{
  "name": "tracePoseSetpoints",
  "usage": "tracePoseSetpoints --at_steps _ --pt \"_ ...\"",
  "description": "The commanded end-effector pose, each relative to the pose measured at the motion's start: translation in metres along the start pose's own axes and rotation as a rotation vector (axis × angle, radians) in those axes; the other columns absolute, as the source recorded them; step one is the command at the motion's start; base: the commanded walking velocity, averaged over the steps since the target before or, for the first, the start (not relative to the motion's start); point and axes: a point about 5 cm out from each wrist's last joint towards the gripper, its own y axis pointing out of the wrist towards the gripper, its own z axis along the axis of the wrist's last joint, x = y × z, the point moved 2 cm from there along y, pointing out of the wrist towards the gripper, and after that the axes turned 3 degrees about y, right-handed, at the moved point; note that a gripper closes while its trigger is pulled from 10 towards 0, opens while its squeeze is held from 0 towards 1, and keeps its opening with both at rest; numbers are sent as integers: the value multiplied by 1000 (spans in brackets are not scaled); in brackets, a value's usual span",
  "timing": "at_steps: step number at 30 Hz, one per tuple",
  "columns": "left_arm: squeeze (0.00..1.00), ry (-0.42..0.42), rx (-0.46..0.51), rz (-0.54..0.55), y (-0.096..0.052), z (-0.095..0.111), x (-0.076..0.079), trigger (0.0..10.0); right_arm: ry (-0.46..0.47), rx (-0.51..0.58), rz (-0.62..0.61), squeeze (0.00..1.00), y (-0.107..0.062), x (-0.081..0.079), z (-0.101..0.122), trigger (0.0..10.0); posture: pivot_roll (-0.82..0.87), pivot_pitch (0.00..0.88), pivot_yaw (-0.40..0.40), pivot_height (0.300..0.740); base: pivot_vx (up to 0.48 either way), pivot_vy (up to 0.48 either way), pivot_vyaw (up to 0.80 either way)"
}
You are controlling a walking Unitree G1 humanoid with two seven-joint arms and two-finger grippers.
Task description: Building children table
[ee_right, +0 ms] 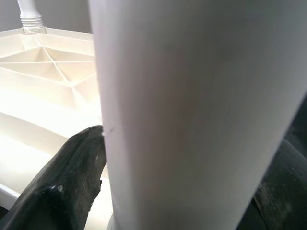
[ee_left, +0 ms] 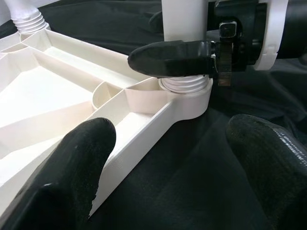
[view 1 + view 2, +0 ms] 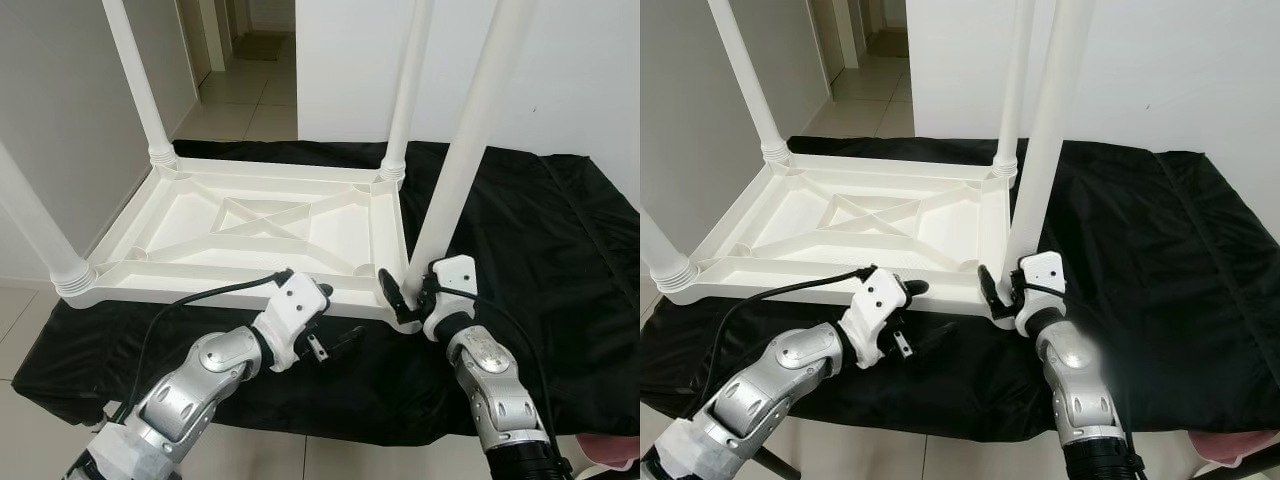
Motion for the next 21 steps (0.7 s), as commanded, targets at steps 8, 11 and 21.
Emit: tracePoseSetpoints --at_steps 8,11,21 --pt "0 -12 16 -162 2 -2 15 10000 9 -9 0 0 -6 -6 -11 10000 -55 0 59 740 0 0 0" --pt "0 -16 20 -159 4 -3 15 10000 11 -6 -2 0 -8 -9 -13 10000 -60 0 69 740 0 0 0" --pt "0 -9 22 -144 5 -2 5 10000 -4 15 -13 0 -7 -8 -12 10000 -97 0 94 740 0 0 0"
